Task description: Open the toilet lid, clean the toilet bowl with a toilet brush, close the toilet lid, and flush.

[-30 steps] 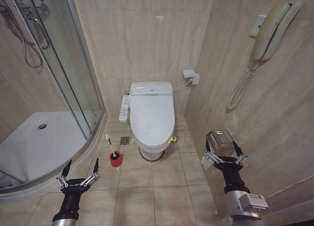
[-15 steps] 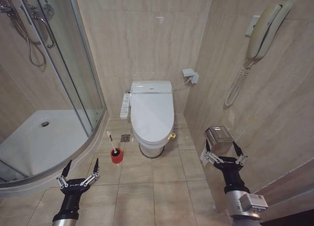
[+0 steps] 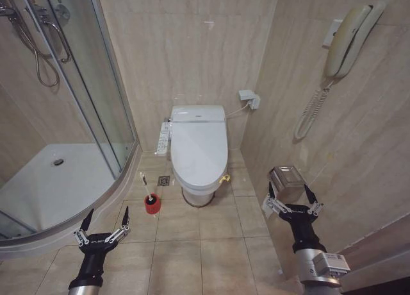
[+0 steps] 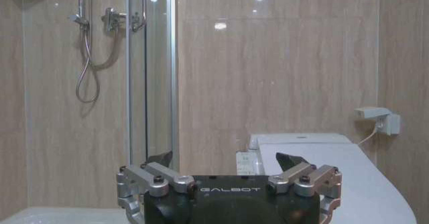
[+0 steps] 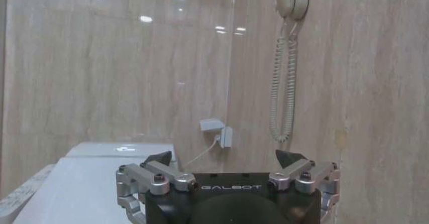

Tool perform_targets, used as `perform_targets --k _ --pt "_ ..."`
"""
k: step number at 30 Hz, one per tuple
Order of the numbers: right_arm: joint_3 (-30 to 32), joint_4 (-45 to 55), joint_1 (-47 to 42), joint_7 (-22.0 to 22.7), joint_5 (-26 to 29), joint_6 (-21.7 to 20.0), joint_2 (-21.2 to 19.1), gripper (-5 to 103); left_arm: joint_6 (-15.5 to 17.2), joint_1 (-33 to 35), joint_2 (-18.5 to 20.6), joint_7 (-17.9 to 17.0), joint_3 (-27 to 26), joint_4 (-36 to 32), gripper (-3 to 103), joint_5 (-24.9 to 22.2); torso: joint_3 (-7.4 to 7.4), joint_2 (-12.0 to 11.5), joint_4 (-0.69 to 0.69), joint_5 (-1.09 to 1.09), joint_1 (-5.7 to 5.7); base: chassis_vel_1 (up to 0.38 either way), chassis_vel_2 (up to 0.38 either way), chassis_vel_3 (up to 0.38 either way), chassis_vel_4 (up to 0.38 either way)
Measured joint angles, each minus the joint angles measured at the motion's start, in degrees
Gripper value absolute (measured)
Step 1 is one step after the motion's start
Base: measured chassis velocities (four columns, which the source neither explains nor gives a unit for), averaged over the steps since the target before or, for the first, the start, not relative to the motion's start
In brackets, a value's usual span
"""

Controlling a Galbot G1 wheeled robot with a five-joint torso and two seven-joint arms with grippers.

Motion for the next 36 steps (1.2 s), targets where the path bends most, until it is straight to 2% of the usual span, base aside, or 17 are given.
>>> perform_targets --k 36 --pt "0.0 0.0 0.0 0.0 0.0 0.0 0.0 100 0.0 0.0 0.0 0.0 0.0 0.0 100 0.0 0.0 0.0 0.0 0.0 0.0 0.0 0.0 0.0 0.0"
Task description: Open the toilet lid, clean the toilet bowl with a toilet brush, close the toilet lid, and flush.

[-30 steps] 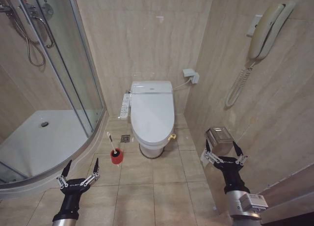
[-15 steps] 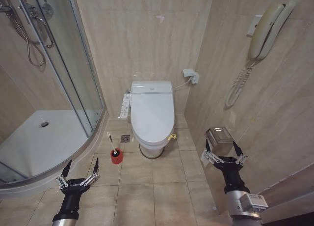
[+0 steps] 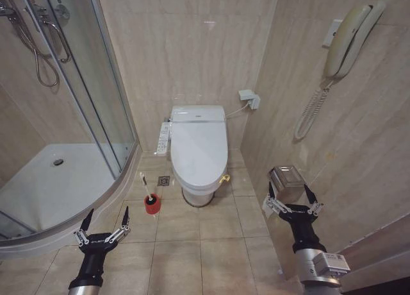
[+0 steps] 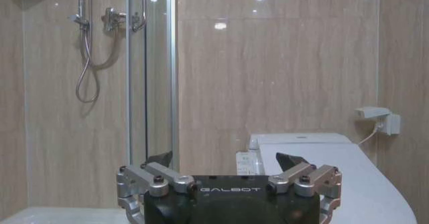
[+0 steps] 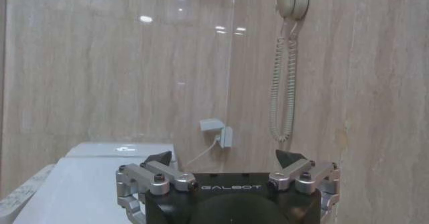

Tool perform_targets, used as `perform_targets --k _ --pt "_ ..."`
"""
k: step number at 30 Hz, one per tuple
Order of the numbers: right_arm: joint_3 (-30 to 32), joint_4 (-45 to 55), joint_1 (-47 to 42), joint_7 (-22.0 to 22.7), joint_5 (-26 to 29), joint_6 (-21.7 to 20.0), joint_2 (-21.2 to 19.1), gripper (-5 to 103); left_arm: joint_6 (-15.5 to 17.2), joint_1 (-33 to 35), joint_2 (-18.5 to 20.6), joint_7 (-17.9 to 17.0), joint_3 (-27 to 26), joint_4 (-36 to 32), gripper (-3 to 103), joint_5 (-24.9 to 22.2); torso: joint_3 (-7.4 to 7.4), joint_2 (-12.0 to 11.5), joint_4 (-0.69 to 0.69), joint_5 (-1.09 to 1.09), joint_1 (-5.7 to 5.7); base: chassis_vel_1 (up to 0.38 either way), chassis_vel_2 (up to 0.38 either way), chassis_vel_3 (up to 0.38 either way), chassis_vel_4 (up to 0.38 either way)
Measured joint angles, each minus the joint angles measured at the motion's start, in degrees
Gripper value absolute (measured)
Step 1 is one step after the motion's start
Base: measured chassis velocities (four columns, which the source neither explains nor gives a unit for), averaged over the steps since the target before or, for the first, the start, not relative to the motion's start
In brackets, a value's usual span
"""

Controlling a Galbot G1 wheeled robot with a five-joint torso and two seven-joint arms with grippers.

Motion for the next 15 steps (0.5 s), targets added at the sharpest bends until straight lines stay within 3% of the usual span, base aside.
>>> perform_targets --k 15 --pt "0.0 0.0 0.0 0.0 0.0 0.0 0.0 100 0.0 0.0 0.0 0.0 0.0 0.0 100 0.0 0.0 0.0 0.0 0.0 0.0 0.0 0.0 0.0 0.0"
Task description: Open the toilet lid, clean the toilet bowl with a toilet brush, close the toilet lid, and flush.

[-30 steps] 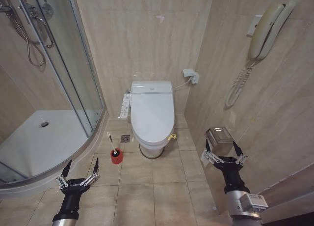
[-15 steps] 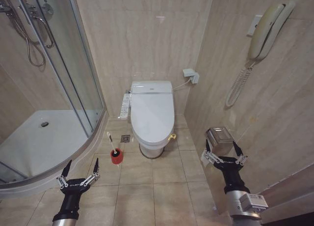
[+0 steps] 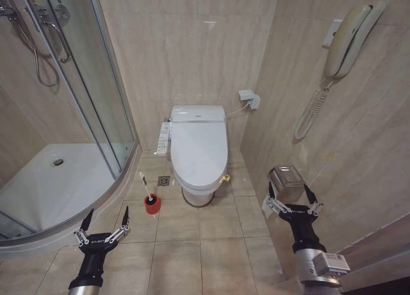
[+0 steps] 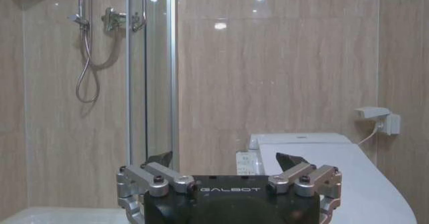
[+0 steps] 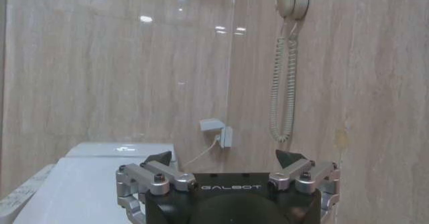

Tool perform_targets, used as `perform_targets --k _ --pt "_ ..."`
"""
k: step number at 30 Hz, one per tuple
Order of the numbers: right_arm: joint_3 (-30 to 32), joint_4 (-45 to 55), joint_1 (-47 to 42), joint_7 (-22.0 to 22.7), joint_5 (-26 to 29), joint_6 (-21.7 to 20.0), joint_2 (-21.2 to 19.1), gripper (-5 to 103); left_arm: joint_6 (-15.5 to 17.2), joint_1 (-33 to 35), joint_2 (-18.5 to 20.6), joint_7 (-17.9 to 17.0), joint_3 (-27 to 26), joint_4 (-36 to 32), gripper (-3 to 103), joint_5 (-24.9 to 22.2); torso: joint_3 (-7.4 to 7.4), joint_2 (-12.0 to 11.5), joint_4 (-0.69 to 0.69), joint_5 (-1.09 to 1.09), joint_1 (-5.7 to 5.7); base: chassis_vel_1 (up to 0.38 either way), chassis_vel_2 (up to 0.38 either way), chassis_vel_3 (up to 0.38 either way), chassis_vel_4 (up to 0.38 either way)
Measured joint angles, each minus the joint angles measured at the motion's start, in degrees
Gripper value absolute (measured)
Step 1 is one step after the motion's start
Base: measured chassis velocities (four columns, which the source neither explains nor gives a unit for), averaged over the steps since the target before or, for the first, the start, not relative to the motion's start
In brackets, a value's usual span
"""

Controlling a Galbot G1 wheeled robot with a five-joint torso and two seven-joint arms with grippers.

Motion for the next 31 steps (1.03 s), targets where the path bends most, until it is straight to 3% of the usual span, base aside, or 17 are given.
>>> perform_targets --k 31 --pt "0.0 0.0 0.0 0.0 0.0 0.0 0.0 100 0.0 0.0 0.0 0.0 0.0 0.0 100 0.0 0.0 0.0 0.0 0.0 0.0 0.0 0.0 0.0 0.0"
